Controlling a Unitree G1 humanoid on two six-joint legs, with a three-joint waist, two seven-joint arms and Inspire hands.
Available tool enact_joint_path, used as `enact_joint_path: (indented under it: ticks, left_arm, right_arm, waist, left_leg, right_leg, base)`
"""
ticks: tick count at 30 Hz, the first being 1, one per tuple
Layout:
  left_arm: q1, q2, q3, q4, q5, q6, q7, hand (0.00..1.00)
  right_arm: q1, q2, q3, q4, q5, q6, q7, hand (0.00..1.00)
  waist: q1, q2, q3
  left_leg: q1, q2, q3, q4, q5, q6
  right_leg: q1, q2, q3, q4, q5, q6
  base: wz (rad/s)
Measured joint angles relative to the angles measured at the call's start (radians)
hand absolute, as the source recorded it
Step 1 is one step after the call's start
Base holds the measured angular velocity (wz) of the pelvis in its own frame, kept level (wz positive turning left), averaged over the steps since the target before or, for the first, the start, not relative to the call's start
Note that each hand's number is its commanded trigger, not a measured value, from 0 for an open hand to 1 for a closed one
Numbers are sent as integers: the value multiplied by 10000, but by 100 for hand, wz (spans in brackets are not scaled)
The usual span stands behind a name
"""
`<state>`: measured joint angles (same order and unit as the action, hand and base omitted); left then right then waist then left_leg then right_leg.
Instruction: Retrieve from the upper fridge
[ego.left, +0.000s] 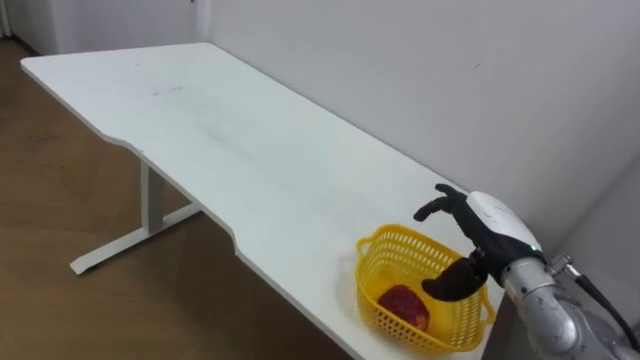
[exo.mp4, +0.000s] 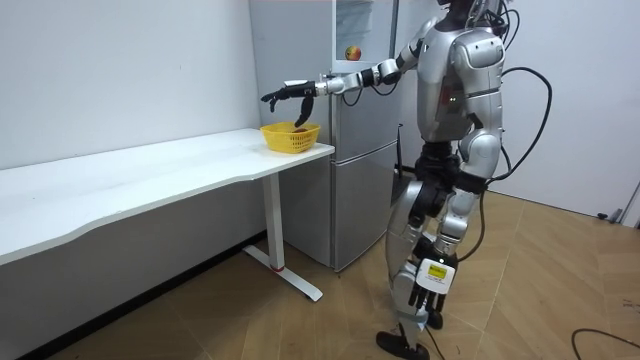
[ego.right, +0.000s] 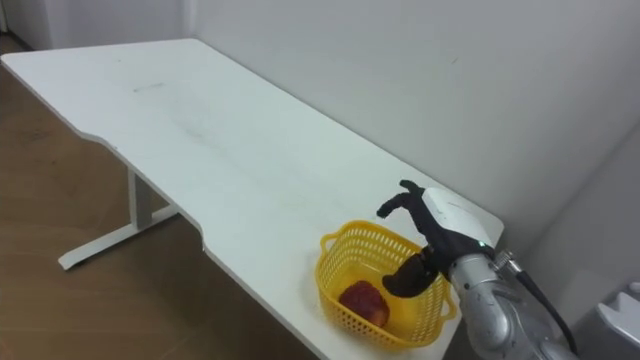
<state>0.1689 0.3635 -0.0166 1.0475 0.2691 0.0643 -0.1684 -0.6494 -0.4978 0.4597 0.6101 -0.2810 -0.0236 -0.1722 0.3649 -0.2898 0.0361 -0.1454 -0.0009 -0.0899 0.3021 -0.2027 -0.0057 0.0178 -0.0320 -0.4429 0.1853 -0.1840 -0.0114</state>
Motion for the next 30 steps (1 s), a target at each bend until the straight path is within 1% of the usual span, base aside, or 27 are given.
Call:
enact_joint_path:
  ticks: [10,13,15,16,17,18,19,20,21,22,23,24,25,26,27,28,29,30]
  left_arm:
    - [49,12,-160,-92,17,4,25,0]
    - [188,9,-162,-97,41,8,63,0]
    - [308,7,-163,-99,59,46,75,0]
    - [369,-14,-155,-97,46,81,85,0]
    - [425,-63,-118,-95,66,96,89,0]
    - [449,-100,-68,-90,67,98,87,0]
    - [481,-171,-30,-89,78,98,78,0]
    - [501,-298,163,-93,131,95,68,0]
    - [525,-384,294,-95,237,89,69,0]
    - [583,-537,495,-96,378,87,84,0]
    - [666,-654,603,-90,399,87,99,0]
    - [714,-689,612,-83,397,87,109,0]
    - [840,-710,609,-84,385,74,113,0]
    - [935,-732,622,-84,389,72,116,0]
    - [987,-757,651,-85,389,69,117,0]
    - [1068,-817,724,-84,401,72,121,0]
    - [1130,-864,725,-85,421,78,115,0]
    - [1148,-887,723,-85,423,78,110,0]
  right_arm:
    - [1,-1,0,-19,11,0,0,0]
    - [2,-1,0,-49,6,2,0,0]
    - [11,-1,0,-151,63,6,1,0]
    - [12,-1,-1,-297,159,8,0,0]
    - [33,-1,-5,-569,331,7,0,0]
    - [56,-1,-16,-764,404,7,0,0]
    - [106,-1,-47,-1198,410,-1,0,0]
    - [289,2,-221,-1734,325,-22,0,0]
    - [449,2,-371,-2071,225,-45,0,0]
    - [727,2,-666,-2624,89,-180,-20,0]
    - [922,14,-859,-2990,124,-342,-113,0]
    - [1002,24,-908,-3123,141,-382,-192,0]
    - [1272,32,-1013,-3440,61,-419,-372,0]
    - [1637,64,-1247,-3825,-70,-424,-459,0]
    - [1810,93,-1365,-4004,-98,-434,-493,0]
    - [2025,148,-1503,-4307,-174,-436,-575,0]
    - [2214,184,-1632,-4641,-237,-430,-592,0]
    - [2327,210,-1722,-4836,-263,-429,-599,0]
  waist:
    - [2,-13,-10]
    - [-1,-4,-8]
    - [-31,55,5]
    - [-32,100,0]
    - [-53,221,21]
    - [-81,265,1]
    - [-162,344,-45]
    - [-282,502,-54]
    - [-300,545,-105]
    - [-316,689,-141]
    - [-301,828,-141]
    - [-307,891,-139]
    - [-373,1010,-187]
    - [-469,1115,-209]
    - [-526,1118,-249]
    - [-618,1207,-230]
    - [-658,1225,-255]
    - [-688,1283,-232]
  left_leg:
    - [35,-12,-2,59,2,2]
    - [119,-12,8,51,1,3]
    - [212,-12,11,49,-1,3]
    - [294,2,66,30,-3,4]
    - [329,10,99,31,-8,7]
    - [332,13,94,33,-10,8]
    - [348,28,95,32,-11,11]
    - [363,22,97,67,-21,20]
    - [374,19,92,65,-25,27]
    - [457,20,129,39,-28,32]
    - [611,13,229,-10,-31,39]
    - [704,18,267,-39,-33,42]
    - [828,34,312,-114,-44,55]
    - [917,39,325,-140,-57,55]
    - [955,43,340,-156,-59,55]
    - [1052,52,422,-202,-59,54]
    - [1078,84,567,-208,-63,49]
    - [1091,90,609,-209,-67,45]
  right_leg:
    - [26,-6,13,0,0,0]
    - [82,-7,27,1,0,0]
    - [170,-9,33,-3,0,0]
    - [214,-12,82,3,0,0]
    - [243,-13,96,1,0,1]
    - [247,-16,89,1,1,1]
    - [270,-22,62,-2,1,1]
    - [310,-23,74,-8,4,3]
    - [326,-26,78,-7,3,4]
    - [360,-38,127,-3,4,3]
    - [463,-43,228,-4,4,4]
    - [530,-44,278,-3,4,3]
    - [621,-43,307,-3,3,4]
    - [692,-46,347,0,3,4]
    - [709,-53,369,1,3,4]
    - [748,-83,490,7,3,4]
    - [747,-68,634,7,3,4]
    - [743,-60,703,5,3,3]
  base:
    - [0]
    - [0]
    - [-2]
    - [-9]
    - [-9]
    - [-4]
    - [0]
    - [3]
    - [0]
    - [-11]
    - [-17]
    - [-19]
    - [-11]
    - [-8]
    - [-11]
    - [-26]
    - [-30]
    - [-29]
